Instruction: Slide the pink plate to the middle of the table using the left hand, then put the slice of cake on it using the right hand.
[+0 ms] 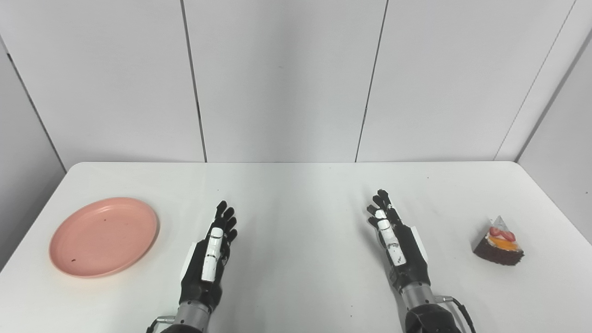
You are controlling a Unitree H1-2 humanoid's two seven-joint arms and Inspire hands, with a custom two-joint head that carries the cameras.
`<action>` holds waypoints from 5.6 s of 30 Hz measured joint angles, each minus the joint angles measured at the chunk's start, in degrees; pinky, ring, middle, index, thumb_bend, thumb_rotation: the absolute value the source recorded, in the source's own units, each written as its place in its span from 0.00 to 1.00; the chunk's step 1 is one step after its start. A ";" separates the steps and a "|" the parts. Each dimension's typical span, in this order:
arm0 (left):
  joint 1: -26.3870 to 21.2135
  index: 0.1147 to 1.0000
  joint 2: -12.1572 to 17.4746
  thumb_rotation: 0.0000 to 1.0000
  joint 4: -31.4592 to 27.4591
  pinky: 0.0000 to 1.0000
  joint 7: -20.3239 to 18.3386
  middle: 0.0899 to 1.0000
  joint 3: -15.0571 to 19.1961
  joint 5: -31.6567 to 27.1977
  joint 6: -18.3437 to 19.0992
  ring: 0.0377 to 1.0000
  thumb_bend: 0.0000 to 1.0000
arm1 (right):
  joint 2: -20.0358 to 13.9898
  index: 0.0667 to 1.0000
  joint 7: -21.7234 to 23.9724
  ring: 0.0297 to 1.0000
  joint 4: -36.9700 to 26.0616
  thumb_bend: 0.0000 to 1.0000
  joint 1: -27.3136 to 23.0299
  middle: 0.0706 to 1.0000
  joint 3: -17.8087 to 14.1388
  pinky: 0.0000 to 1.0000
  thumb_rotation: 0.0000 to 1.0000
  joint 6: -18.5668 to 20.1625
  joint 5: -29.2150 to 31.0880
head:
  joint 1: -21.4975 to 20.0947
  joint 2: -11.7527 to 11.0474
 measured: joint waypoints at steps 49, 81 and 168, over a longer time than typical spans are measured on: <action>-5.90 0.91 1.90 1.00 -1.54 0.95 4.77 0.90 8.24 -2.42 4.17 0.92 0.67 | -2.20 0.99 3.72 0.97 1.47 0.62 -0.74 0.98 -2.12 1.00 0.82 -0.84 5.30 | 13.09 -2.72; -13.53 0.72 20.77 1.00 0.63 0.72 13.90 0.71 22.67 3.87 8.93 0.72 0.66 | -2.73 0.97 4.11 0.95 1.91 0.54 -1.04 0.96 -3.01 1.00 0.80 -1.65 5.06 | 13.97 -3.16; -12.52 0.85 9.15 0.99 11.99 0.86 3.65 0.86 12.54 -8.02 2.93 0.88 0.70 | -2.69 0.96 4.19 0.94 1.04 0.58 -0.34 0.95 -3.30 1.00 0.81 -1.49 4.53 | 10.90 -1.85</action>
